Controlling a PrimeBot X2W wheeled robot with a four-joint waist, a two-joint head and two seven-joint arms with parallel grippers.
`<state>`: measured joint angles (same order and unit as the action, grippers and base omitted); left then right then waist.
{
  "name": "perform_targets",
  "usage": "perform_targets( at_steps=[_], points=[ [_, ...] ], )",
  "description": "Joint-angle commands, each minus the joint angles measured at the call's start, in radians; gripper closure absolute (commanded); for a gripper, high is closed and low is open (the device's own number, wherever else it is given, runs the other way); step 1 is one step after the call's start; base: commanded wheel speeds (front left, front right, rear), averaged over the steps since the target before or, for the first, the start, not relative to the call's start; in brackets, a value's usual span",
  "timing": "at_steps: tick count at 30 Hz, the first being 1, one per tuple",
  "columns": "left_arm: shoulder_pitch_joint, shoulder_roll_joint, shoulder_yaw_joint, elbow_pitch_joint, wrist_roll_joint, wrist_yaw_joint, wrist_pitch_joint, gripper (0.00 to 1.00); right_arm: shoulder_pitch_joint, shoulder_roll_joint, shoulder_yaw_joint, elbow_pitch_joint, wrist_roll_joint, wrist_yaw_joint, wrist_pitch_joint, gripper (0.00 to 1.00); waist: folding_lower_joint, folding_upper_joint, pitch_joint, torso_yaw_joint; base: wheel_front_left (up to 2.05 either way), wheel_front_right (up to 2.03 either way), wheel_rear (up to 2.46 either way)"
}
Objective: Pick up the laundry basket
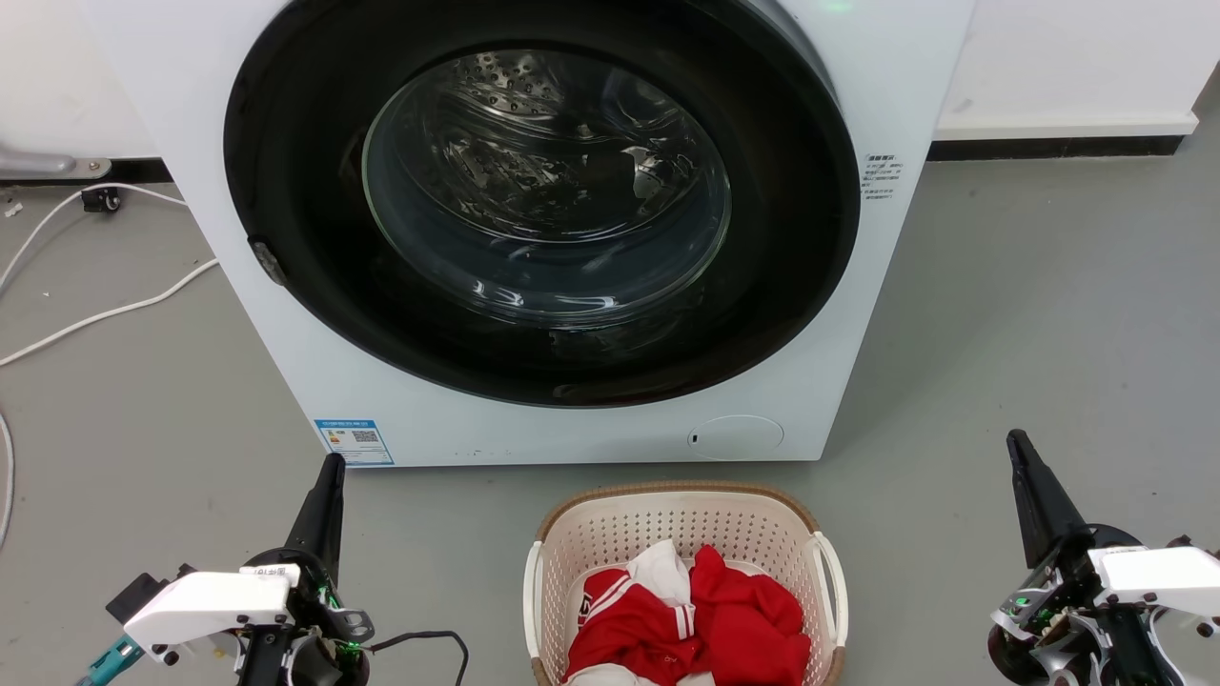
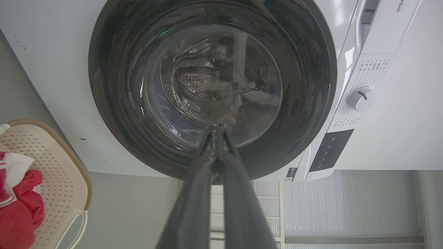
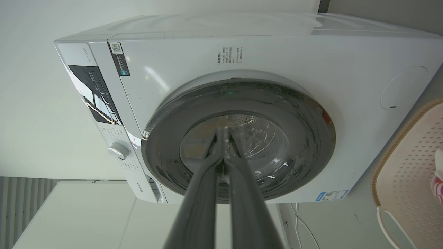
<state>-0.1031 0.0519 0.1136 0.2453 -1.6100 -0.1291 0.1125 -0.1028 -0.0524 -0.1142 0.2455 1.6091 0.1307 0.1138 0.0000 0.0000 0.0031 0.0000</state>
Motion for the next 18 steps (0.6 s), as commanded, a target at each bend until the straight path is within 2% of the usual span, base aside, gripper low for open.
perform_targets(
  at_steps=[1, 18],
  points=[
    [-0.011, -0.001, 0.003, 0.001, 0.005, -0.003, 0.003, 1.0, -0.012, 0.004, -0.001, 0.001, -0.003, 0.0, 0.001, 1.0, 0.0, 0.0, 0.0, 0.0, 0.0, 0.0, 0.0],
    [-0.011, -0.001, 0.003, 0.001, 0.003, -0.003, 0.003, 1.0, -0.013, 0.004, -0.001, 0.001, -0.003, 0.0, 0.001, 1.0, 0.0, 0.0, 0.0, 0.0, 0.0, 0.0, 0.0]
  ],
)
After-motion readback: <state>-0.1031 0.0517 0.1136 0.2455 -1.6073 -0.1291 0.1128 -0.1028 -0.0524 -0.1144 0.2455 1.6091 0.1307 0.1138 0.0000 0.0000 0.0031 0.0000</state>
